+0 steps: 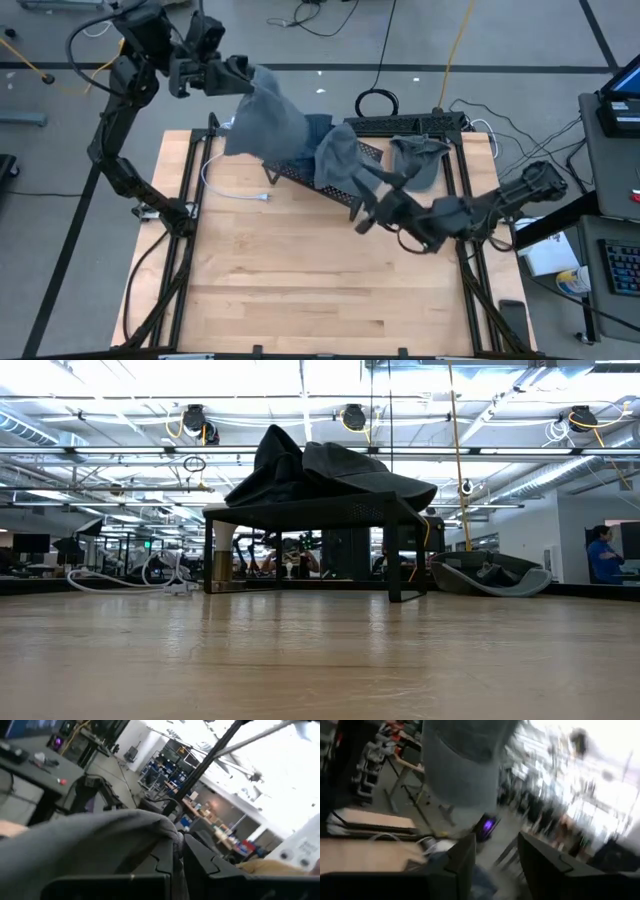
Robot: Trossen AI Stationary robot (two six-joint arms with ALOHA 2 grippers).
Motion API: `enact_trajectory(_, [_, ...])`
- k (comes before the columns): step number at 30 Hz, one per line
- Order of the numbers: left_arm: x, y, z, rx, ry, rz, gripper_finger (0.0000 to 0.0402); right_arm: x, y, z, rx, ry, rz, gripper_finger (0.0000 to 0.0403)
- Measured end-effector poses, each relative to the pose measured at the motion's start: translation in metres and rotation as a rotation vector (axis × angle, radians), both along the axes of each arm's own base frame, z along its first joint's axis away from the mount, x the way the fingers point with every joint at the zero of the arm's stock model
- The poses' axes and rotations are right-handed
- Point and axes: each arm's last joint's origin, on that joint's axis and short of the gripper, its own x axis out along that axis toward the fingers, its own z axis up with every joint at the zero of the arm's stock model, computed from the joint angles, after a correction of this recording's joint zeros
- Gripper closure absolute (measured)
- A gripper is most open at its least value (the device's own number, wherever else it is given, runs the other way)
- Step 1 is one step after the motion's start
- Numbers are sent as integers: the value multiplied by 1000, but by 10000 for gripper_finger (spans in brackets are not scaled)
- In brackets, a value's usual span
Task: Pick & Place hat
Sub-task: Stack the bottom gray cap on the gray cap on the shelf
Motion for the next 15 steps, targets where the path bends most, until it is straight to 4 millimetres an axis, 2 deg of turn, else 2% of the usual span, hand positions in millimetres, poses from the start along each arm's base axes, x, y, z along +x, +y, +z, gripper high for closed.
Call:
enact_trajectory(3, [-3,3,0,55,-25,5,384,-6,13,-5,130,-72,-21,253])
enact_trajectory(6, [-6,7,-1,66,-22,-12,384,-12,27,-4,222,-151,36,253])
enact_trajectory(10, [0,14,-6,50,1,-50,384,-21,38,0,440,-340,123,258])
enact_trajectory(15, [14,24,-15,60,11,-136,384,-31,47,8,690,-485,367,257])
